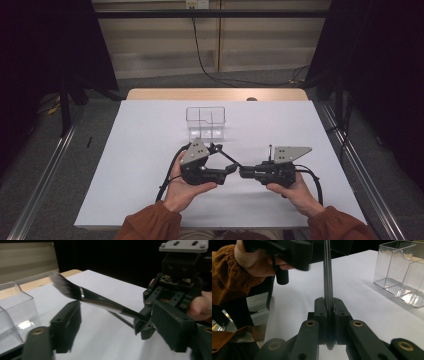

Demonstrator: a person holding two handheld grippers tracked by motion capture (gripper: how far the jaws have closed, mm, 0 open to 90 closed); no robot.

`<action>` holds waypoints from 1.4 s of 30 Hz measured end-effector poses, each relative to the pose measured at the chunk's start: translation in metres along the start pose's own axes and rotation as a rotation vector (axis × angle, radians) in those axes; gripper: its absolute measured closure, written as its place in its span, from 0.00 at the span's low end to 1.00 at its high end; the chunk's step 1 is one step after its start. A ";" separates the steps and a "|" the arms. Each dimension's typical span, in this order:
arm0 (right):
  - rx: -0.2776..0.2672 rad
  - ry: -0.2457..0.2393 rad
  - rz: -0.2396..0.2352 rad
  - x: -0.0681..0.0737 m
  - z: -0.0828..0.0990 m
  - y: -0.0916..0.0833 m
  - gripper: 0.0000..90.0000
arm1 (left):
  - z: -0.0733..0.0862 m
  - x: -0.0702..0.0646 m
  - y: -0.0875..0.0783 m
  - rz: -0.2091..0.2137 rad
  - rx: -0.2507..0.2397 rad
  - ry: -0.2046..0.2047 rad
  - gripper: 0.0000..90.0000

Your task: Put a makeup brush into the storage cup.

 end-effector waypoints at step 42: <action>0.021 0.004 -0.025 0.003 0.007 0.013 0.93 | -0.009 0.001 -0.004 0.114 -0.047 -0.167 0.87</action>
Point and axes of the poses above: each handheld gripper's, and its own axes: y roughly forward along the jaws, z roughly out of its underside, x roughly to its left, the point moved 3 cm from there along y, roughly forward along the jaws, and after that the axes turned 5 degrees about -y, right-handed, at the moved point
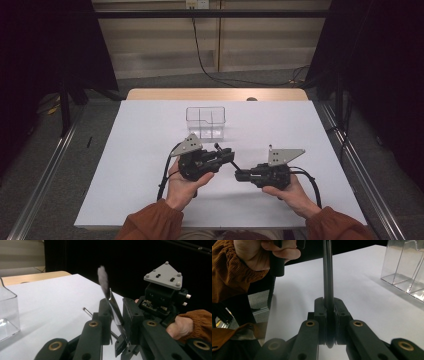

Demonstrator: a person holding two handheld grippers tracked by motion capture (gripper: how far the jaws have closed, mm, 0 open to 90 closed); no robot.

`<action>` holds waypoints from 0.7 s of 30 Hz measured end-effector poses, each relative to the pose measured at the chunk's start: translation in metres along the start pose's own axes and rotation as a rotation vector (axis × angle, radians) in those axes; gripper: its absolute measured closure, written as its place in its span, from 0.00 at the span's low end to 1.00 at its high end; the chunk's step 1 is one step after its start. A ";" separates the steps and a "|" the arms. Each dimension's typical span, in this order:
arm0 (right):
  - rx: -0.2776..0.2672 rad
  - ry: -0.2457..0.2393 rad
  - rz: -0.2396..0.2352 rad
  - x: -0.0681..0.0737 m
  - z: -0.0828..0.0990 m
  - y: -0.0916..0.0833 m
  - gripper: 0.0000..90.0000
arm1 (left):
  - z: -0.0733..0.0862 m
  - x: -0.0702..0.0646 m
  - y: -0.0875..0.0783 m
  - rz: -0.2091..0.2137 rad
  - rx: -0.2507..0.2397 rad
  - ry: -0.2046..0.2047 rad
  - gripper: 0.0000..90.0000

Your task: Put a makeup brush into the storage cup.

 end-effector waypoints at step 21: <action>-0.006 0.003 0.019 0.000 -0.001 0.001 0.76 | -0.009 -0.007 -0.003 0.008 0.014 0.010 0.93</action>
Point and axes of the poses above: each handheld gripper's, and its own axes: y roughly forward along the jaws, z roughly out of its underside, x roughly to its left, the point moved 3 cm from there along y, roughly forward along the jaws, and after that the axes turned 5 degrees about -y, right-handed, at the moved point
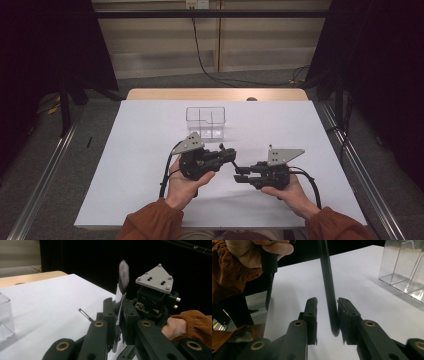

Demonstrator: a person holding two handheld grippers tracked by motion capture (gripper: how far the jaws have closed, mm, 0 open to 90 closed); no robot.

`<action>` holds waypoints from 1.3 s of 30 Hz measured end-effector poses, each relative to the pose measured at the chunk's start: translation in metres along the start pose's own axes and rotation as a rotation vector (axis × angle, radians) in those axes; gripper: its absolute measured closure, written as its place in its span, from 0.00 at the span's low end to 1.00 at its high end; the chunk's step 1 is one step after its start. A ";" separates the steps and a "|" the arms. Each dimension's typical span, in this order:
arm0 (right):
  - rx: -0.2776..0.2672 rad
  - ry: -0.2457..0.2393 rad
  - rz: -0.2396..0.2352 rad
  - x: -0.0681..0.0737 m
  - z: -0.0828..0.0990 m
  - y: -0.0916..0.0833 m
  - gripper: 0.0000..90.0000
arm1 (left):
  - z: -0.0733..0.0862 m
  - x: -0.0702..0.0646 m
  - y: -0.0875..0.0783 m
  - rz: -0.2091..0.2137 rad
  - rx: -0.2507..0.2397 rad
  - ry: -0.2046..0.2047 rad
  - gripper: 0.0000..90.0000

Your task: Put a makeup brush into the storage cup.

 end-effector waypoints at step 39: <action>-0.053 0.070 0.152 -0.011 -0.003 -0.017 0.09 | -0.005 0.022 -0.026 -0.088 0.018 0.001 0.93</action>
Point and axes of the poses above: each handheld gripper's, and its own axes: y roughly forward along the jaws, z roughly out of its underside, x roughly to its left, the point moved 3 cm from there along y, roughly forward along the jaws, and after that the axes turned 5 degrees about -y, right-handed, at the moved point
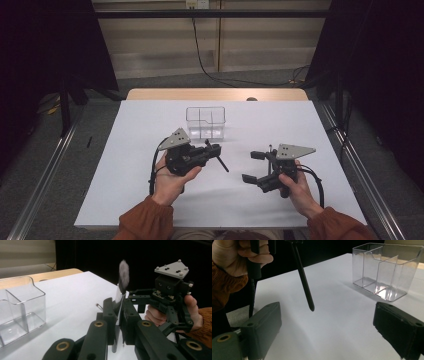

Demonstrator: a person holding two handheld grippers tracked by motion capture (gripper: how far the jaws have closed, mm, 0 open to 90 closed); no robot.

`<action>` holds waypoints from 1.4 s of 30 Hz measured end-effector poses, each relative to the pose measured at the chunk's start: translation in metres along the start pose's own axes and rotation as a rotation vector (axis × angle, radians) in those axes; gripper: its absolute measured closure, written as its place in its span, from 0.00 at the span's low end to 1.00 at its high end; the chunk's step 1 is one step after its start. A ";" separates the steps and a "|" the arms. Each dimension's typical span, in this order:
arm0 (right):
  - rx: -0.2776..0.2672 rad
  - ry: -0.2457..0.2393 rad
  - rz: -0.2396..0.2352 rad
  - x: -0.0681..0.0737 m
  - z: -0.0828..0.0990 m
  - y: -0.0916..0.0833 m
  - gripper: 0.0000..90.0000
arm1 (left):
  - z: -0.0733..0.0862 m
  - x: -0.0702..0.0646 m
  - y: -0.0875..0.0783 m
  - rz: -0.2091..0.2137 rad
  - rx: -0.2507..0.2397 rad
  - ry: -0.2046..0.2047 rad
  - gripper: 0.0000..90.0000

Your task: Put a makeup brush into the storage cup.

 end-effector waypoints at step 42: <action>-0.077 -0.001 0.370 -0.003 0.025 -0.074 0.01 | 0.002 0.029 -0.041 -0.116 0.020 -0.007 0.93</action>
Point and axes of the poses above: each handheld gripper's, and its own axes: y roughly forward along the jaws, z roughly out of its underside, x roughly to its left, the point moved 3 cm from there along y, roughly forward along the jaws, and after that the axes turned 5 degrees about -y, right-handed, at the moved point
